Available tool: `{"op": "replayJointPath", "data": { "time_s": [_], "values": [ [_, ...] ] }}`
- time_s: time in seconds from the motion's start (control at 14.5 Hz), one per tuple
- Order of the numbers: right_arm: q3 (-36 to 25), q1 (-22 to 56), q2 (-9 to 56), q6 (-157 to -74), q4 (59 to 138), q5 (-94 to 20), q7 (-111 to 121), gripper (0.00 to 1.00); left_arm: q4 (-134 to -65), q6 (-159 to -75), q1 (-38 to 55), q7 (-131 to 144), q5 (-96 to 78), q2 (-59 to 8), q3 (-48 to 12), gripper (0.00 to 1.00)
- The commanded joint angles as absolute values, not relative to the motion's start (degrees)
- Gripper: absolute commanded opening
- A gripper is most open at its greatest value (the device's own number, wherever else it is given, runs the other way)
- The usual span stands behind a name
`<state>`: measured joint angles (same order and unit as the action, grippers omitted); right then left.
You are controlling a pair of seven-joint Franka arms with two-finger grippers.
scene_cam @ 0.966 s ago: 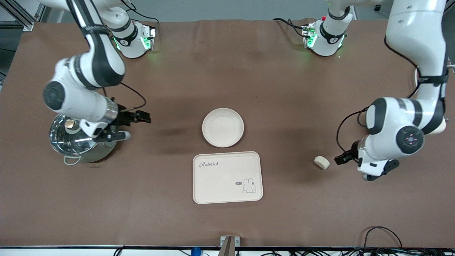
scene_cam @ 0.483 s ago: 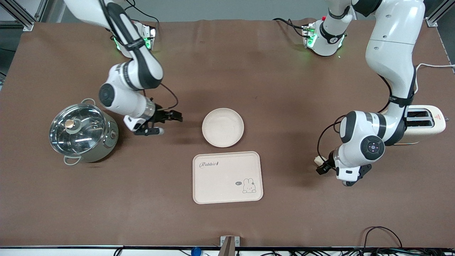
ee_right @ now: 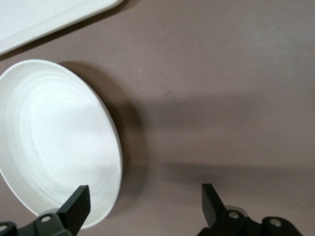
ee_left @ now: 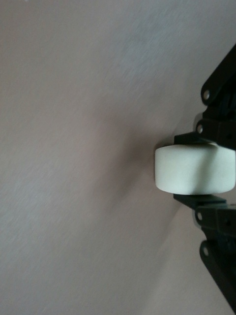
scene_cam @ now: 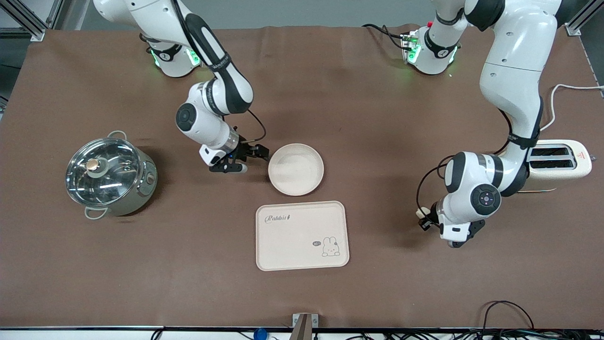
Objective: Place bun in plate and plate on tray
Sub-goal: 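Carry the bun over the plate and release it with the left gripper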
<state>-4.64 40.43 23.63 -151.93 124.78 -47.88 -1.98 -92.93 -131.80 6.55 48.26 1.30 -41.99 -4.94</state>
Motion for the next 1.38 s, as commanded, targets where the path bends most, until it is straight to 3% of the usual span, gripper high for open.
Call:
{"op": "replayJointPath", "data": {
  "time_s": [0.0, 0.14, 0.34, 0.41, 0.9, 1.1, 1.31],
  "values": [
    [-5.2, 43.6, 27.9, -154.0, 120.3, -54.0, -2.0, 1.00, -92.9, -131.4, 6.5, 54.4, 0.4, -40.3, -9.4, 0.23],
    [-5.3, 44.3, 29.9, -154.0, 117.9, -55.2, -2.0, 0.89, -92.7, -131.2, 6.6, 61.0, 0.4, -39.4, -14.0, 0.24],
    [-5.3, 44.3, 30.1, -154.0, 117.5, -55.2, -1.9, 0.58, -91.7, -131.2, 10.6, 72.3, 1.3, -39.4, -18.5, 0.24],
    [-5.3, 44.3, 30.1, -153.9, 117.5, -55.1, -1.8, 0.52, -91.1, -131.2, 13.6, 75.2, 1.2, -39.5, -18.5, 0.24],
    [-5.4, 44.1, 30.5, -154.1, 117.7, -55.0, -1.0, 0.37, -90.4, -136.7, 25.0, 86.6, 1.1, -42.9, -18.1, 0.25],
    [-5.4, 43.9, 31.1, -154.5, 117.7, -55.0, 0.3, 0.27, -90.4, -140.2, 27.6, 88.2, 1.1, -45.6, -18.0, 0.34],
    [-5.4, 44.1, 31.1, -154.8, 117.7, -55.0, 0.4, 0.09, -90.4, -141.2, 28.5, 89.2, 1.2, -46.1, -17.8, 0.49]
  ]
}}
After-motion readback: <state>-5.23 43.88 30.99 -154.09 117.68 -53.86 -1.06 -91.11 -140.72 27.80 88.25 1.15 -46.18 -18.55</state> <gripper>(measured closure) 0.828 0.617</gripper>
